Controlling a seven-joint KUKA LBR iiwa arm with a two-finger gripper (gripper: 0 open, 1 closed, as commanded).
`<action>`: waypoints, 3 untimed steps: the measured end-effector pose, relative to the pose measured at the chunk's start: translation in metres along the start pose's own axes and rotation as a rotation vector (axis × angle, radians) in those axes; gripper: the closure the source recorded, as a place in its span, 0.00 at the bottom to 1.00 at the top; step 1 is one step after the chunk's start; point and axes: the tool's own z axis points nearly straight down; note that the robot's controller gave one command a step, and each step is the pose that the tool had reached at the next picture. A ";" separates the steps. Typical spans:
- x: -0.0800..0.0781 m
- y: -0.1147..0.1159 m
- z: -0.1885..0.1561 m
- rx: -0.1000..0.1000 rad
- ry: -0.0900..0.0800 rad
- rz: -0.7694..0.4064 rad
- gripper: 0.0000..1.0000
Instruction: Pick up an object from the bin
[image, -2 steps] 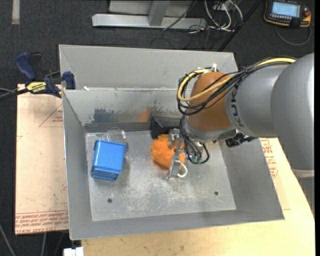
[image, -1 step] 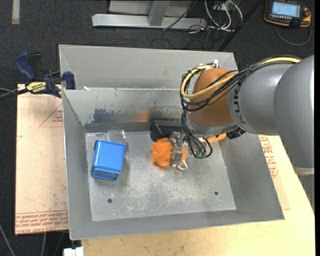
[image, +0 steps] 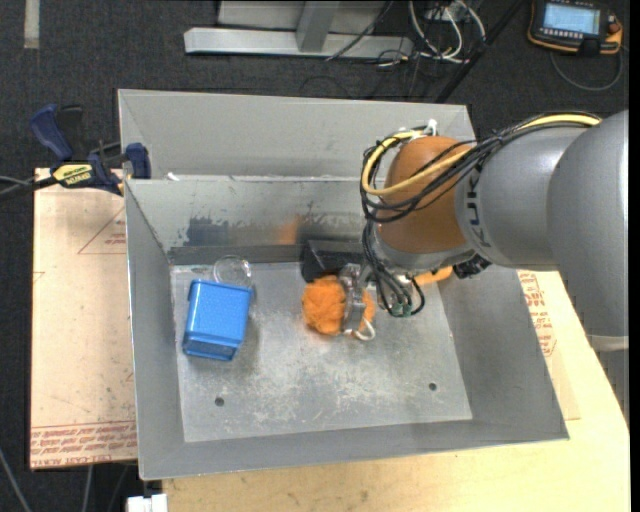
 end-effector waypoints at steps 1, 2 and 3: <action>-0.026 0.030 -0.008 0.016 0.038 -0.046 1.00; -0.026 0.029 -0.008 0.015 0.037 -0.045 1.00; -0.026 0.029 -0.008 0.015 0.037 -0.044 1.00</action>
Offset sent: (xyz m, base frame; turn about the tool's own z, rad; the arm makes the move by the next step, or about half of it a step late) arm 0.0000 0.0000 0.0000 0.0000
